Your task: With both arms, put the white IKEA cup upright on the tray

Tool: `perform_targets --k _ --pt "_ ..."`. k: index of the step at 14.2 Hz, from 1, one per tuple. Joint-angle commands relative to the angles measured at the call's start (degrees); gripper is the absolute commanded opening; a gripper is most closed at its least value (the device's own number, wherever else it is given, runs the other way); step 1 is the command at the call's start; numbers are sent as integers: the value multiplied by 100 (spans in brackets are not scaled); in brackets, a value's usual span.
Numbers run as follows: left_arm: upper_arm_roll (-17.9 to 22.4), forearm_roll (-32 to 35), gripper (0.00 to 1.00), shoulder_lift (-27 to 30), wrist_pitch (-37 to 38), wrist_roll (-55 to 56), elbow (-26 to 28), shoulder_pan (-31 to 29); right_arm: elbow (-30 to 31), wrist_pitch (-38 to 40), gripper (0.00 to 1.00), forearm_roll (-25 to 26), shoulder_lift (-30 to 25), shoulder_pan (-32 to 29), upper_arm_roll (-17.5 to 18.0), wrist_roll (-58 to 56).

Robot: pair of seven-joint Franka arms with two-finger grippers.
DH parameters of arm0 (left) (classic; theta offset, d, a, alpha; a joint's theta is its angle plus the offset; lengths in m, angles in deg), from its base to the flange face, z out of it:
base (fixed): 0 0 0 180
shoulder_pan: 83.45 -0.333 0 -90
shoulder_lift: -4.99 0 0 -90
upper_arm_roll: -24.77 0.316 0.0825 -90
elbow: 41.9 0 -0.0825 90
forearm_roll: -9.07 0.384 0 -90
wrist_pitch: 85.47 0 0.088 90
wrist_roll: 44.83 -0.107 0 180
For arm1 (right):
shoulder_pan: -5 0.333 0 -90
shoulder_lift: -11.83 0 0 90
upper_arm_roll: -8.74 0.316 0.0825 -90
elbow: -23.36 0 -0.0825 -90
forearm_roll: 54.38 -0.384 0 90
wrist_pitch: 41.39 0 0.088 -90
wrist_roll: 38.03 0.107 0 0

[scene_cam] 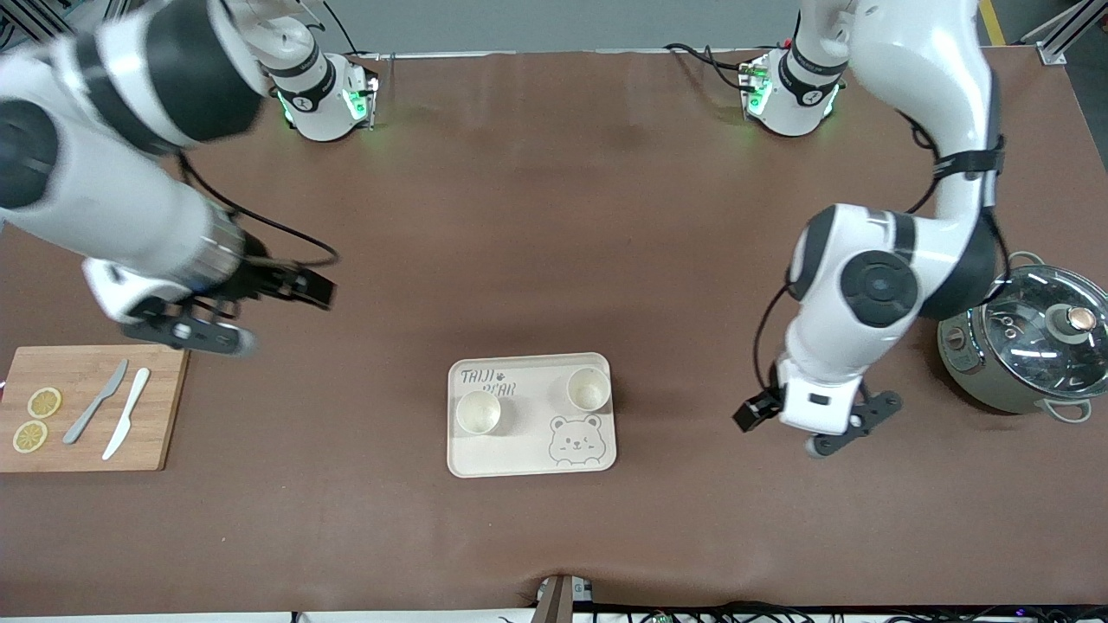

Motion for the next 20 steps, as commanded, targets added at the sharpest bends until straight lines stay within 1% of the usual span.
perform_targets --k 1,4,6,8,9,10,14,16,18,20 --pt "-93 -17 100 464 -2 -888 517 -292 384 234 100 -74 -542 -714 63 -893" --pt "-84 -185 100 754 103 -1942 720 -617 822 270 100 -48 -955 -1443 37 -1632" --pt "-93 -194 100 903 358 -2637 729 -872 1191 148 100 13 -1158 -1761 37 -1731" --pt "-84 -272 100 1053 630 -3270 738 -1083 1342 7 100 22 -1255 -1999 28 -1923" --pt "-84 -308 100 1123 788 -3517 738 -1180 1342 -11 100 74 -1264 -2008 28 -1933" --pt "-84 -308 100 1220 955 -3798 746 -1285 1351 -72 100 240 -1256 -2000 37 -1925" --pt "-67 -308 100 1659 1605 -4406 747 -1584 1351 -108 100 268 -1194 -2008 37 -1889" --pt "-40 -299 100 1879 1869 -4460 720 -1611 1351 -64 100 295 -1194 -2078 37 -1881" --pt "-23 -282 100 2011 1967 -4399 615 -1603 1343 -46 100 295 -1194 -2140 37 -1889" --pt "-5 -229 100 2100 2133 -4398 388 -1611 1299 -55 100 295 -1194 -2210 37 -1933"
